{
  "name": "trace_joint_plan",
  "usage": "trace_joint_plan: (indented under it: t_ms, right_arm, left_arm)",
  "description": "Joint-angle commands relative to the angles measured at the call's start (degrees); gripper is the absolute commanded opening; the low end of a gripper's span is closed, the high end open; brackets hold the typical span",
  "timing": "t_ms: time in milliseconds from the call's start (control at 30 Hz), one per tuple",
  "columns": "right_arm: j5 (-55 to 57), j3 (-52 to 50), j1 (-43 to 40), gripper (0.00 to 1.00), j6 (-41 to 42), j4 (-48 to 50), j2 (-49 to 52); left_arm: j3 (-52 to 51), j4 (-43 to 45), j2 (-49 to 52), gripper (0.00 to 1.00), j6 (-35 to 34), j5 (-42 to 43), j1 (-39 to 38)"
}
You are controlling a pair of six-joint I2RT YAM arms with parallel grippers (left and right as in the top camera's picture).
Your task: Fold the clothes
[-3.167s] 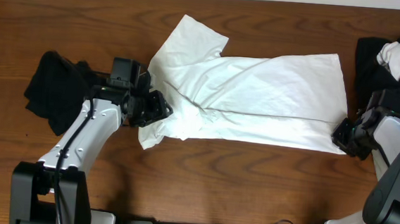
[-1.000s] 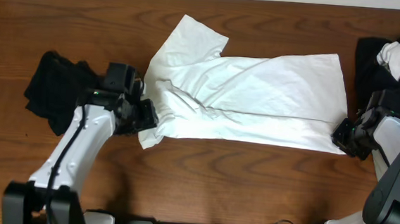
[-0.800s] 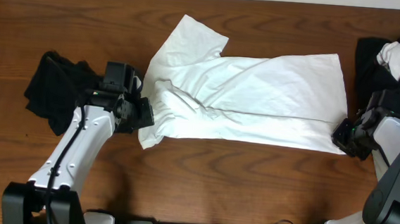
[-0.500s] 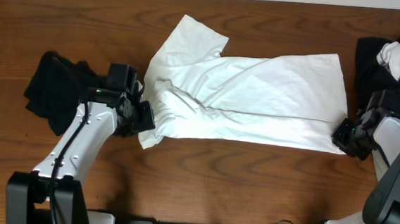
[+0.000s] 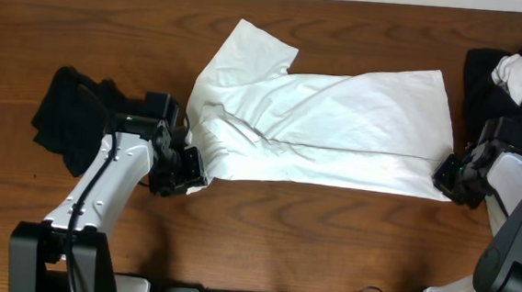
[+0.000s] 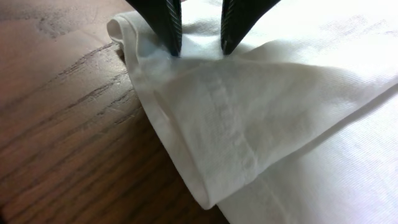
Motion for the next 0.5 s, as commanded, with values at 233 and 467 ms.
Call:
trace_joint_plan:
  t_ms: [233, 467]
  right_arm:
    - [0.44, -1.6, 0.57, 0.2, -0.68, -0.07, 0.79]
    - [0.44, -1.6, 0.57, 0.21, -0.68, -0.04, 0.79]
  left_arm:
    - [-10.64, 13.68, 0.22, 0.49, 1.57, -2.93, -2.14]
    - [-11.45, 19.28, 0.22, 0.5, 1.38, -10.75, -2.12]
